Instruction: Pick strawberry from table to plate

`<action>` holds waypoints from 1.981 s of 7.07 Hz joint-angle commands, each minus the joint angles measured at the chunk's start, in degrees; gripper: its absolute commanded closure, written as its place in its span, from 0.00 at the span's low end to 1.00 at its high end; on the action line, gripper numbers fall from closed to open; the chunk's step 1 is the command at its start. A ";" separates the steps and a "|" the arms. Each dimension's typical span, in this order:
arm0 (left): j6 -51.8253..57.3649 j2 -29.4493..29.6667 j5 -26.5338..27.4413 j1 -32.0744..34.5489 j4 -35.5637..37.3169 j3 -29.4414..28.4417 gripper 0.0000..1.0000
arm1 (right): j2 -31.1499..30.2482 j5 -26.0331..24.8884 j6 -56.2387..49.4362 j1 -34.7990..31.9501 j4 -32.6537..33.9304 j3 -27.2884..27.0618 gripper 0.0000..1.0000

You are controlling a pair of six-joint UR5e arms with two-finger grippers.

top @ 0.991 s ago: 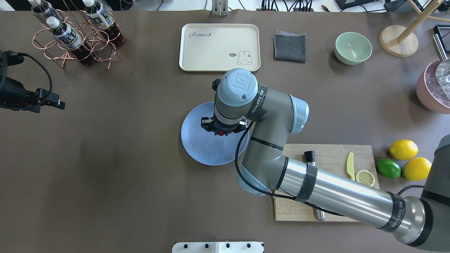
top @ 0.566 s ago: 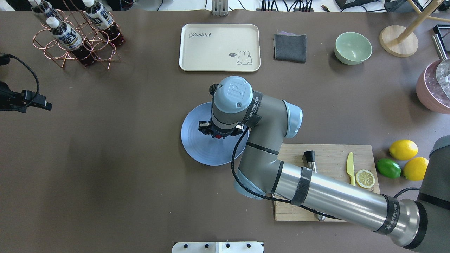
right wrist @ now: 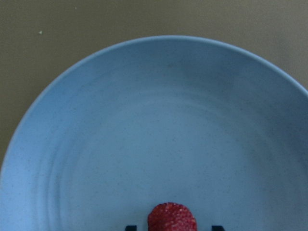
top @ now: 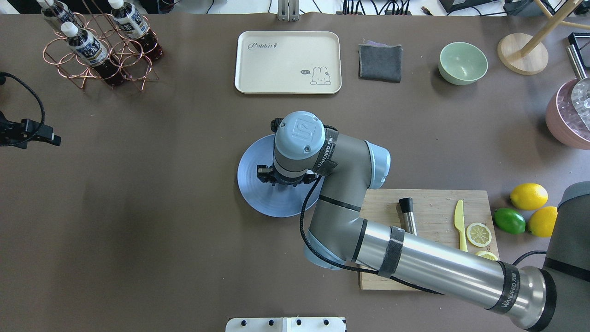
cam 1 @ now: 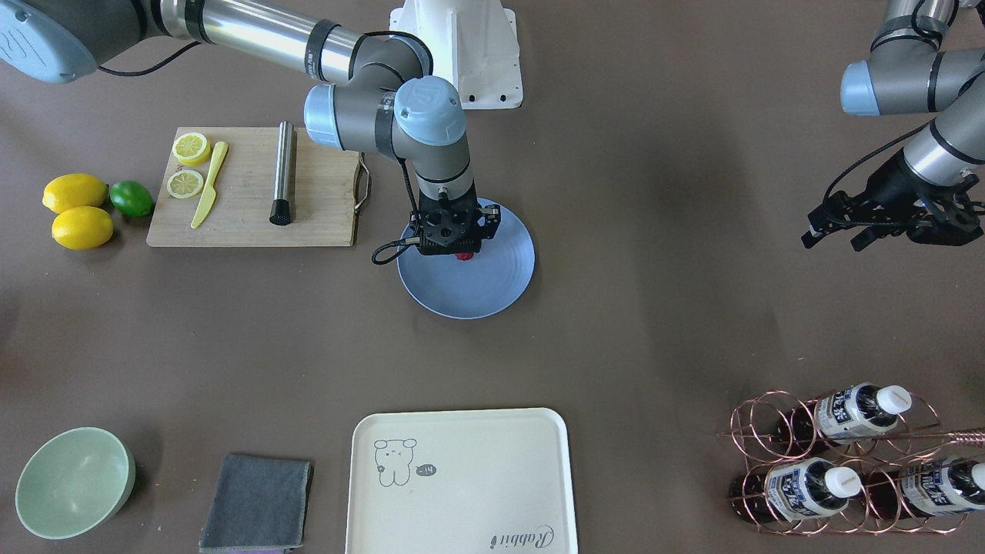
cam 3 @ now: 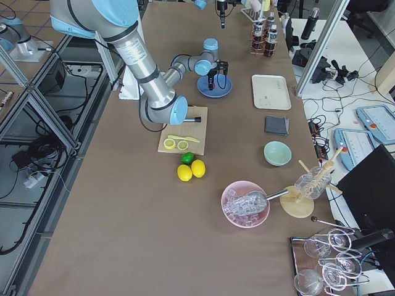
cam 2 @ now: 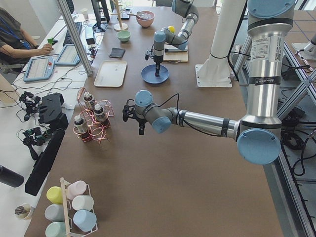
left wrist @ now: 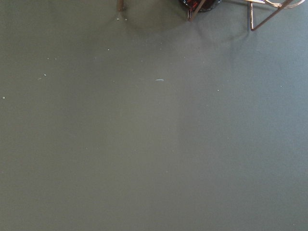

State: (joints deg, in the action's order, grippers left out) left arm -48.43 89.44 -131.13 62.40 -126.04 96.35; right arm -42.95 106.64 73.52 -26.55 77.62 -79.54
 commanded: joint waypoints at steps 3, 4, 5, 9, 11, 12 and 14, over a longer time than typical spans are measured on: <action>5.66 -1.03 0.00 2.97 1.84 0.24 0.03 | -9.03 15.72 -10.07 -16.79 1.74 -7.79 0.00; 12.15 -1.72 -1.04 7.26 6.81 1.37 0.03 | -14.04 21.70 -19.11 -24.87 1.75 -8.96 0.00; 19.53 -2.95 -3.49 11.82 10.69 2.34 0.03 | -20.62 24.46 -29.12 -31.48 1.75 -10.10 0.00; 40.95 -2.87 -5.98 24.60 27.65 4.10 0.03 | -40.34 30.73 -64.56 -52.50 1.83 -10.29 0.00; 40.96 -3.05 -5.71 24.70 27.52 4.72 0.03 | -40.90 30.74 -82.47 -62.00 16.69 -11.08 0.00; 41.05 -3.22 -5.54 24.70 27.34 4.73 0.03 | -40.73 29.34 -88.57 -64.22 22.08 -10.82 0.00; 41.05 -5.14 -5.54 24.96 26.99 4.20 0.03 | -41.34 28.88 -90.12 -66.96 22.75 -10.64 0.00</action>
State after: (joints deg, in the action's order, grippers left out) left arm -7.37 85.59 -136.66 87.19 -98.88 100.81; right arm -83.93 135.80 -14.62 -91.75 99.17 -90.41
